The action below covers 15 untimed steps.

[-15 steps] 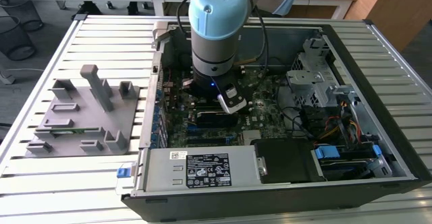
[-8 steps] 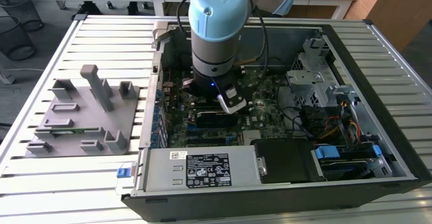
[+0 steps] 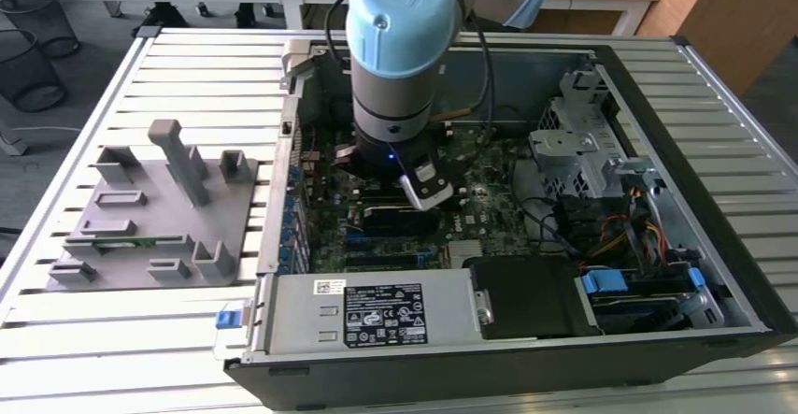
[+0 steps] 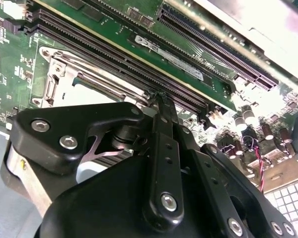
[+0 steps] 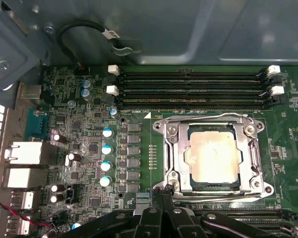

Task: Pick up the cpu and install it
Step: 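Install the second cpu locking lever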

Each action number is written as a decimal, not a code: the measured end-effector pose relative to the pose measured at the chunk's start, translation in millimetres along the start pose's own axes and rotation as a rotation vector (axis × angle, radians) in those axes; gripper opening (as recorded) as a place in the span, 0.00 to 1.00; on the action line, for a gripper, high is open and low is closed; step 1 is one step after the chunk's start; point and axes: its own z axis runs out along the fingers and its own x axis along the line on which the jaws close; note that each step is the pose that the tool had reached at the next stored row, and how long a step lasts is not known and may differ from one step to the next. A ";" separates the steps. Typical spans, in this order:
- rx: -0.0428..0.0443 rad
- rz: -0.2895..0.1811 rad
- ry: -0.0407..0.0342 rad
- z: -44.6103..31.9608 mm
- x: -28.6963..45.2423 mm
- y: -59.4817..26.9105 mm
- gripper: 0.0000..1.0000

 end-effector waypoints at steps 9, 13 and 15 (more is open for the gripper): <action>0.0000 0.000 0.0000 0.5 1.8 1.4 0.11; 0.0001 0.000 0.0000 0.7 1.9 2.2 0.11; 0.0001 0.000 0.0000 0.8 2.1 2.5 0.11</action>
